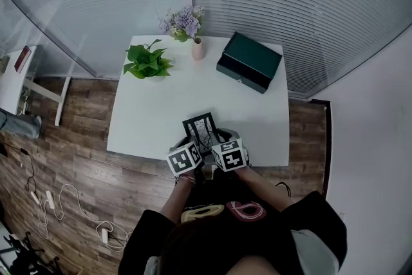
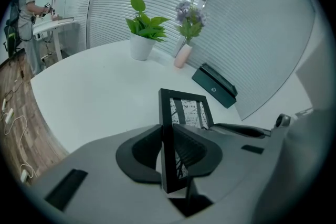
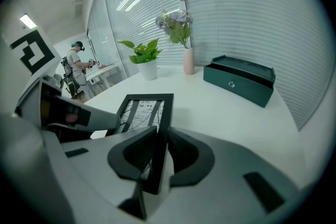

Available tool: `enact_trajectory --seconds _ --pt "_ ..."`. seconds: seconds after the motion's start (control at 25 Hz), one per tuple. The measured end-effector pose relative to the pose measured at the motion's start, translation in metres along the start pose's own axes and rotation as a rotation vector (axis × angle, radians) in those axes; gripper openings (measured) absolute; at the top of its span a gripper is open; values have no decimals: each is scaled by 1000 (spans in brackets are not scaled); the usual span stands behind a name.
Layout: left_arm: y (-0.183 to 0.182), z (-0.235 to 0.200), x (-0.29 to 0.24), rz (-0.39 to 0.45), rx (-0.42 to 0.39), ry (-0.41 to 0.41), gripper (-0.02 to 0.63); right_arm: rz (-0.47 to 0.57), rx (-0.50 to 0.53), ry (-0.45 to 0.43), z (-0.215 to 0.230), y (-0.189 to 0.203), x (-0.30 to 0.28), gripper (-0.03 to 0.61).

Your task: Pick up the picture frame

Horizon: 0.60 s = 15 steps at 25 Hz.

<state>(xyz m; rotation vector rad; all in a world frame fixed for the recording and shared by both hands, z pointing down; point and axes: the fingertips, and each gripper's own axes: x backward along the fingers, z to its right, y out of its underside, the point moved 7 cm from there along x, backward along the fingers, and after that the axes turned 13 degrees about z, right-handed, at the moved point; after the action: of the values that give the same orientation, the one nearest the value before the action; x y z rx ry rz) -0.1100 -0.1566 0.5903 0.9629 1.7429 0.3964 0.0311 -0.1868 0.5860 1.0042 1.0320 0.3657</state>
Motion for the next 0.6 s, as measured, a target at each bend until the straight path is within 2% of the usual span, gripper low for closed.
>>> enact_trajectory --seconds 0.6 --pt "-44 10 28 162 -65 57 81 164 33 19 -13 -46 18 73"
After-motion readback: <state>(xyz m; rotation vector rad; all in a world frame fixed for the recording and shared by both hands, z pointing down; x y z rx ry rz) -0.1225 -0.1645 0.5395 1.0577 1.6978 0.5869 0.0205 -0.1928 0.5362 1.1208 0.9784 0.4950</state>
